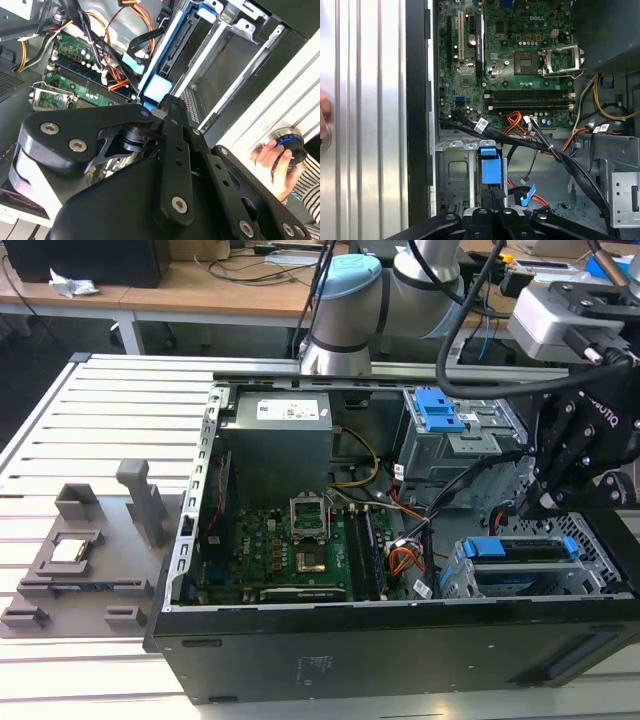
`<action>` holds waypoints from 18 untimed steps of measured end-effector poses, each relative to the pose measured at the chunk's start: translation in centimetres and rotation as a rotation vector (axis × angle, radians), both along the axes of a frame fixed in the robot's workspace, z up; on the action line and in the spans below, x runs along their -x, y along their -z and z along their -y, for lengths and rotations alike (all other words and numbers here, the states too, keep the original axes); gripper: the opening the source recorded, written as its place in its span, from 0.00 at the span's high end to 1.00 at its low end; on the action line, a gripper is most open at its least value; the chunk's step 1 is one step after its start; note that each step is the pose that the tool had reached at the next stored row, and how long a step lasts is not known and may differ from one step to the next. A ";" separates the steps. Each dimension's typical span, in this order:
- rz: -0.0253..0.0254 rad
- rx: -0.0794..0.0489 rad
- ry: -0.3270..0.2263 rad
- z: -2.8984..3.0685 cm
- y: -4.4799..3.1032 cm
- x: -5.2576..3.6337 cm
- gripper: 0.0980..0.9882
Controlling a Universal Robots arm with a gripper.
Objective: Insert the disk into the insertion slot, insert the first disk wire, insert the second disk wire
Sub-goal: 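Insert the disk into the insertion slot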
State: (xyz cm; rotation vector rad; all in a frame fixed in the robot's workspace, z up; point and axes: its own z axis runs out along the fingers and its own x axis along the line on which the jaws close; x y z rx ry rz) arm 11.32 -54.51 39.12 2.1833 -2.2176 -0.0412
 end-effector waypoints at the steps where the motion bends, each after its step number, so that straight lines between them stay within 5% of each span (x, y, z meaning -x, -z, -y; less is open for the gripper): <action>1: 0.0000 0.000 0.000 0.00 0.07 -0.17 0.99; 10: -0.0002 0.000 0.000 0.00 1.34 -1.30 0.99; 18: -0.0001 0.001 0.000 0.00 1.63 -2.58 0.99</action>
